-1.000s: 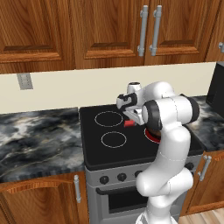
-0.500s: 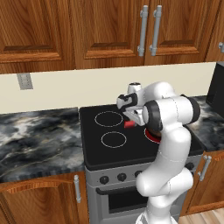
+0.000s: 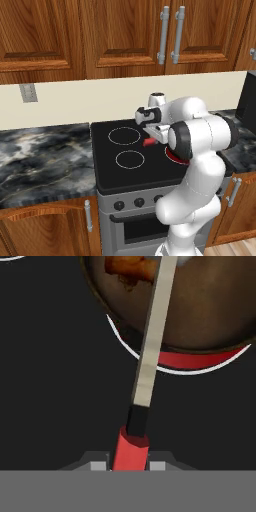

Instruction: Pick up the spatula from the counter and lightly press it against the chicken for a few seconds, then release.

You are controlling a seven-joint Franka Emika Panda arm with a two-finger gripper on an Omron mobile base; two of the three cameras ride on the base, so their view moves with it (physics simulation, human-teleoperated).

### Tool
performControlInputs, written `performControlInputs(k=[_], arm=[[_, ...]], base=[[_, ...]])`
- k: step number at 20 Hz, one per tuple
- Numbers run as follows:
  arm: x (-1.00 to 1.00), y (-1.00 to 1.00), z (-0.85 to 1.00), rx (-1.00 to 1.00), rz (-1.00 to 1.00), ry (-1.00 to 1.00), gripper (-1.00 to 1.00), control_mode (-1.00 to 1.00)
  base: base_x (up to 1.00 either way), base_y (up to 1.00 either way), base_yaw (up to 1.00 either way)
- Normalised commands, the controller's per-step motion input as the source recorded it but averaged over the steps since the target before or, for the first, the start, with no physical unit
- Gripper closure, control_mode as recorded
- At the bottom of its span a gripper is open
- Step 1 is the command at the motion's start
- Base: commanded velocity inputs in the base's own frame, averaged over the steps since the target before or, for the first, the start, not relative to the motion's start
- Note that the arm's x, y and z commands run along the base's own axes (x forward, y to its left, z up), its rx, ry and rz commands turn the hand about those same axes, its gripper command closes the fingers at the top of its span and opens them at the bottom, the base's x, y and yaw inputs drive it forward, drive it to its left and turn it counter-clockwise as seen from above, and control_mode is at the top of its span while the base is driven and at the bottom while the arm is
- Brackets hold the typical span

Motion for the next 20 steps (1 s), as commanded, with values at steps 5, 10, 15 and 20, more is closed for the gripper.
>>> performControlInputs(k=[5,10,15,20], arm=[[-0.50,0.08,0.28,0.00,0.00,-0.10,1.00,-1.00],[-0.44,0.02,0.39,0.03,0.00,-0.03,1.00,-1.00],[-0.48,0.03,0.48,0.07,0.01,0.00,1.00,-1.00],[-0.41,0.03,0.58,0.10,0.02,0.02,1.00,-1.00]], base=[[0.00,0.00,0.00],[0.00,0.00,0.00],[0.00,0.00,0.00],[0.00,0.00,0.00]])
